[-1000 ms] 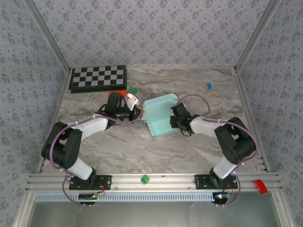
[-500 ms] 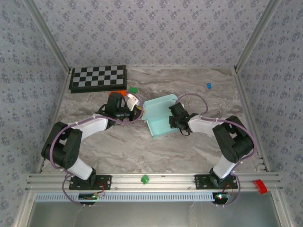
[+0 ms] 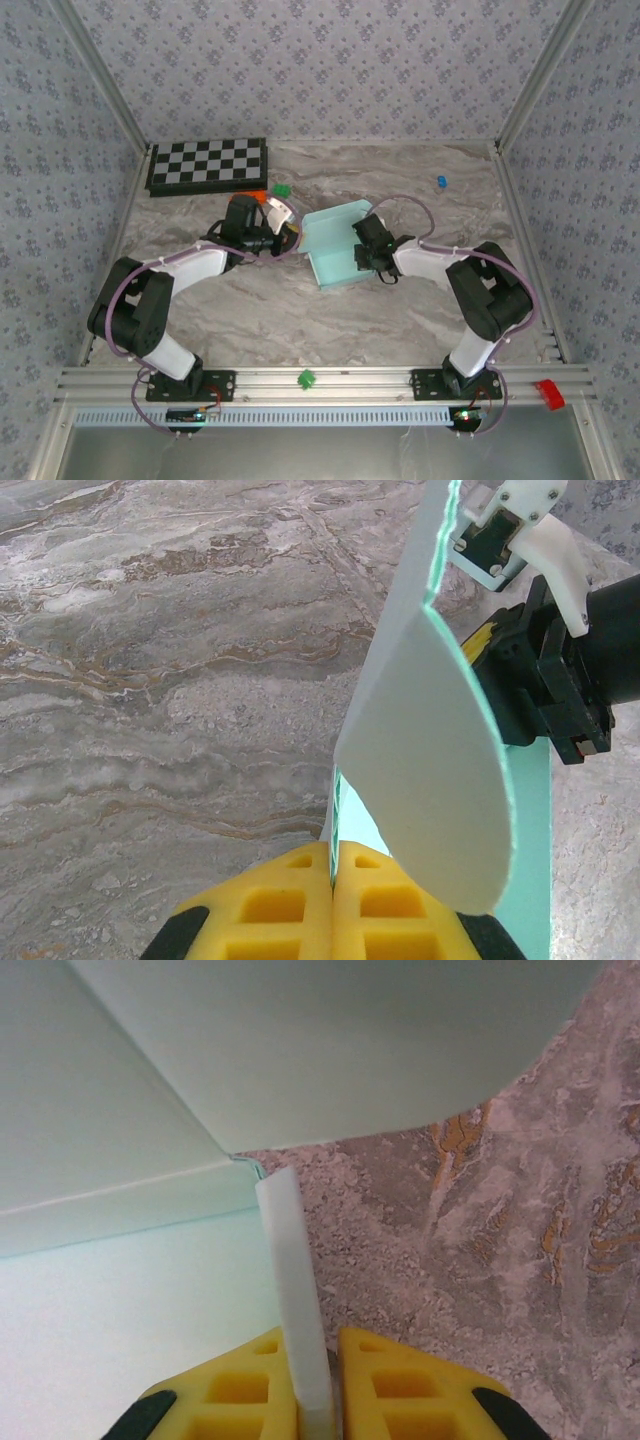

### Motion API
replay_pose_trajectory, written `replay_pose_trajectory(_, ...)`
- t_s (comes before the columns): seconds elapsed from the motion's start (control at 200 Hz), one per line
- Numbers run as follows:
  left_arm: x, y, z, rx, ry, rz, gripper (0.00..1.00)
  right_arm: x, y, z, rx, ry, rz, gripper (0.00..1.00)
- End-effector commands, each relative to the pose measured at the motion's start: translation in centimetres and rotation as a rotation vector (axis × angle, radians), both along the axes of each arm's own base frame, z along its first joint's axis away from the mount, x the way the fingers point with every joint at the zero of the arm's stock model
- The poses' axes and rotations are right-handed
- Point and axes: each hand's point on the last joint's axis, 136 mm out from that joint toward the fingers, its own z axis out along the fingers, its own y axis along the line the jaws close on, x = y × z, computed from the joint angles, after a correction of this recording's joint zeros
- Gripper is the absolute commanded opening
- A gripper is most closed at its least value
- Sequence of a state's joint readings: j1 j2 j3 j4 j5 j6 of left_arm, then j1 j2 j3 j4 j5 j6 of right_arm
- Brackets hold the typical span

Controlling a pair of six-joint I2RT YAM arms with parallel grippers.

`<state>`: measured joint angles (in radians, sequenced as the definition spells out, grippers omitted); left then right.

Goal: Fold the paper box

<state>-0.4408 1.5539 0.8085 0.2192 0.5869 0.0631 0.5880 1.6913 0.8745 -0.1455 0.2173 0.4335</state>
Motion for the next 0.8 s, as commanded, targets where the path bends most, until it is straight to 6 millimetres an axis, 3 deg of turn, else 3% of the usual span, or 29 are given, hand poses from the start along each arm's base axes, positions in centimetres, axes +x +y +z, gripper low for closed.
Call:
replay_pose_trajectory(0.0,0.4,0.6,0.3,0.008,0.018,-0.002,0.0,-1.7,-5.3,-2.6,-0.232,0.09,-0.086,0.15)
replay_pose_trajectory(0.795,1.5,0.9,0.4,0.02,0.014,-0.008,0.0,-2.2,-6.2,-2.8,-0.446,0.096,-0.057,0.13)
